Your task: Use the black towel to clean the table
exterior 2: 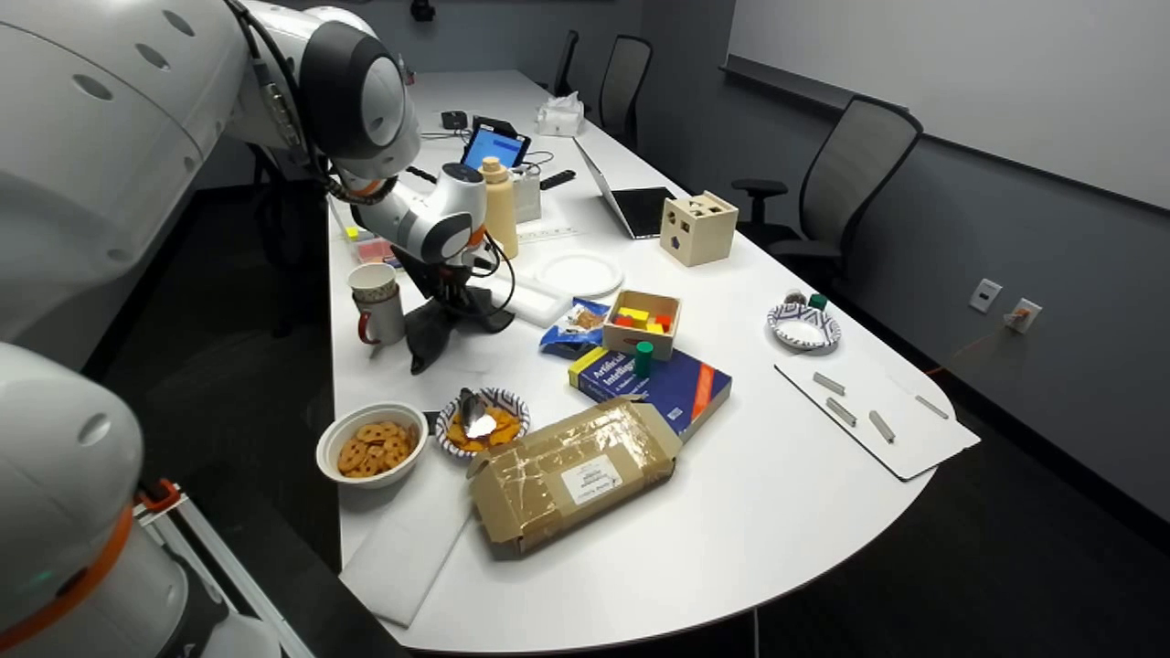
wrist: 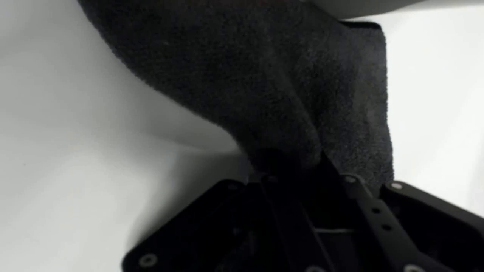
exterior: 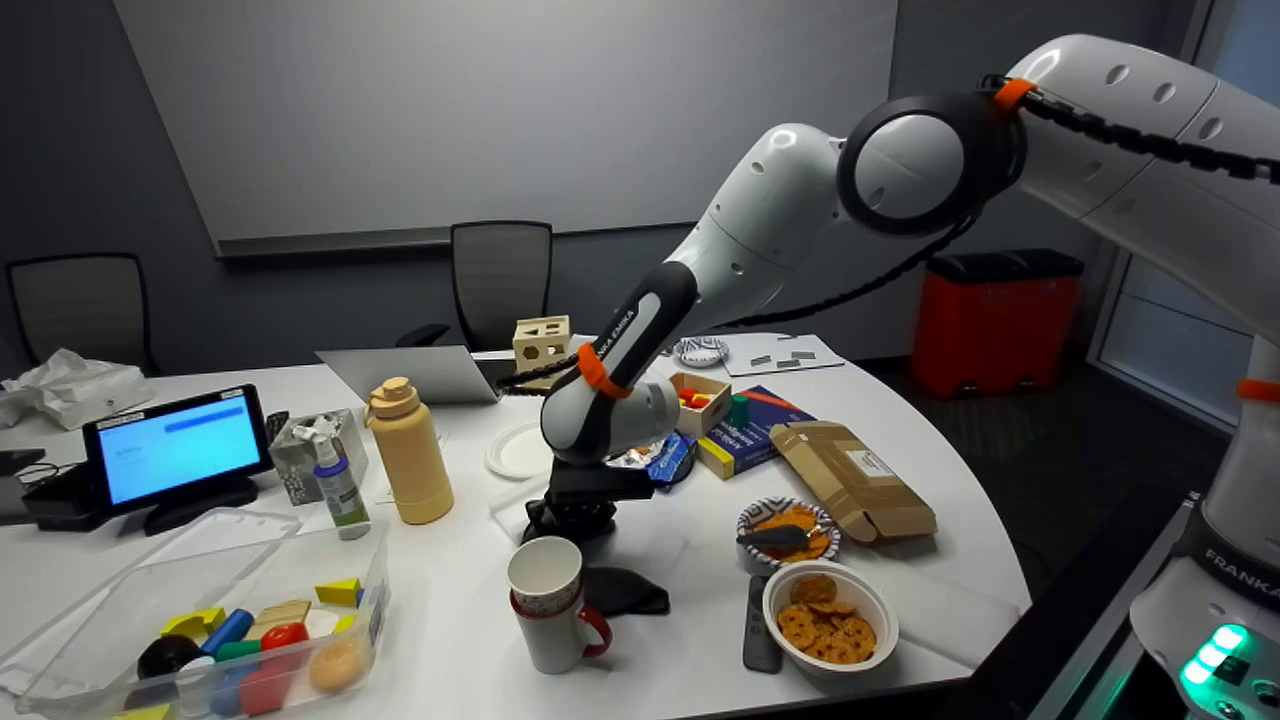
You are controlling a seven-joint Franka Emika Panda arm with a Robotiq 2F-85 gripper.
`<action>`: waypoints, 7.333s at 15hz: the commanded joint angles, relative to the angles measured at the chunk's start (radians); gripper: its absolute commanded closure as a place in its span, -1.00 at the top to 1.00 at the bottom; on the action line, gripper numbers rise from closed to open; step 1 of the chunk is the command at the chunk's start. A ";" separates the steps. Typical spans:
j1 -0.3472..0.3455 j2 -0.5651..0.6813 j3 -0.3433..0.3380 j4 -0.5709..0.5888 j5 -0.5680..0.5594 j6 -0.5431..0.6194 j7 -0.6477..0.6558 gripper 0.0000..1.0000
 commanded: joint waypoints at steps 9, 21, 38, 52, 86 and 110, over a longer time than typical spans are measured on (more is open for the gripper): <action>0.088 -0.014 -0.175 0.053 -0.137 -0.347 0.288 -0.98; -0.018 0.056 -0.183 0.121 -0.190 -0.331 0.447 -0.98; -0.120 -0.015 -0.105 -0.021 -0.071 -0.559 0.381 -0.98; -0.275 -0.001 -0.017 -0.070 0.106 -0.460 0.258 -0.98; -0.152 -0.072 0.058 -0.280 0.150 -0.387 0.134 -0.98; -0.270 0.052 0.093 -0.042 0.238 -0.095 0.144 -0.98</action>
